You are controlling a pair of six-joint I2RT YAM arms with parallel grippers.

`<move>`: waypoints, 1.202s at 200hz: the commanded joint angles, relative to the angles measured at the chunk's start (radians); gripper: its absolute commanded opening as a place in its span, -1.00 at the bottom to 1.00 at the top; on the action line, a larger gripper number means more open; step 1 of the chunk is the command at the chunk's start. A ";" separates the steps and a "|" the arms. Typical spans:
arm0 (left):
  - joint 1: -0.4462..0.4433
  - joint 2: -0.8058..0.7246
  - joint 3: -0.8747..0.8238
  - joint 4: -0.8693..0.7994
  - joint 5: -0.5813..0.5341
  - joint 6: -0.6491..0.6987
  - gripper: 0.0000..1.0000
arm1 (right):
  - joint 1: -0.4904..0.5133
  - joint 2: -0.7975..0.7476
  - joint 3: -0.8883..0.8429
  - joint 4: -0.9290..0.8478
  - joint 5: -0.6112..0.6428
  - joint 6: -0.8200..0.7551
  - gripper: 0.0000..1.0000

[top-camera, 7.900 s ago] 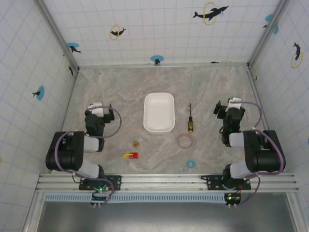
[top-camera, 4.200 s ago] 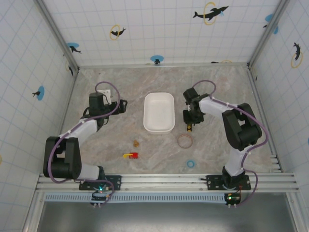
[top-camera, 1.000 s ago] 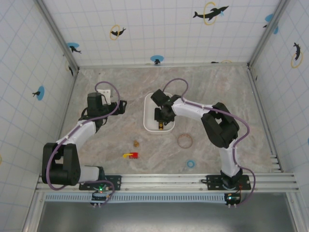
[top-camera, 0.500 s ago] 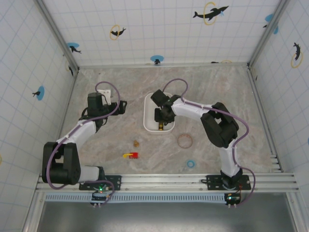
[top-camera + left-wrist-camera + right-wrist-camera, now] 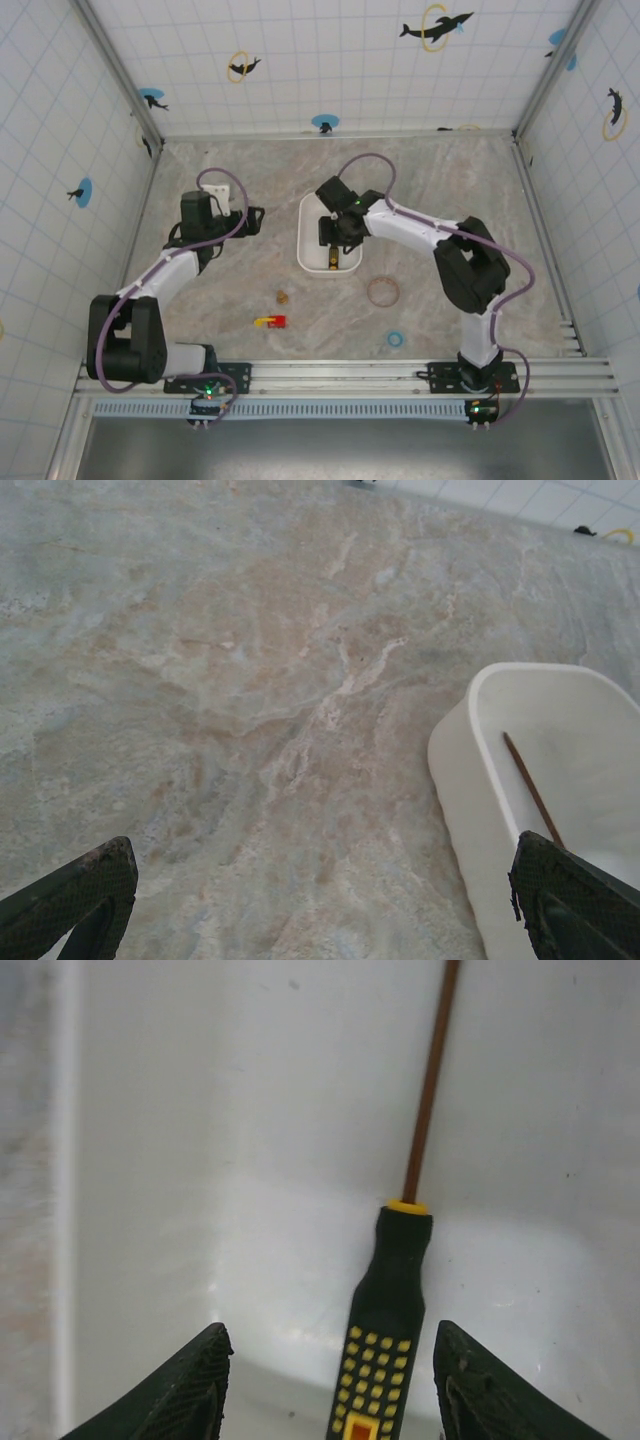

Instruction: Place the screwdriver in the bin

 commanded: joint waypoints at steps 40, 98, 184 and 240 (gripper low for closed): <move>-0.006 -0.061 0.029 0.036 0.000 -0.007 0.95 | -0.098 -0.281 -0.036 0.011 0.063 -0.250 0.20; -0.004 -0.228 -0.058 0.164 -0.118 0.019 0.95 | -0.497 -0.614 -0.398 0.321 -0.026 -0.379 0.15; 0.018 -0.258 -0.144 0.274 -0.266 0.074 0.95 | -0.760 -0.673 -0.835 0.786 0.225 -0.546 0.21; 0.034 -0.238 -0.163 0.318 -0.306 0.086 0.94 | -0.783 -0.576 -0.990 1.129 0.297 -0.573 0.22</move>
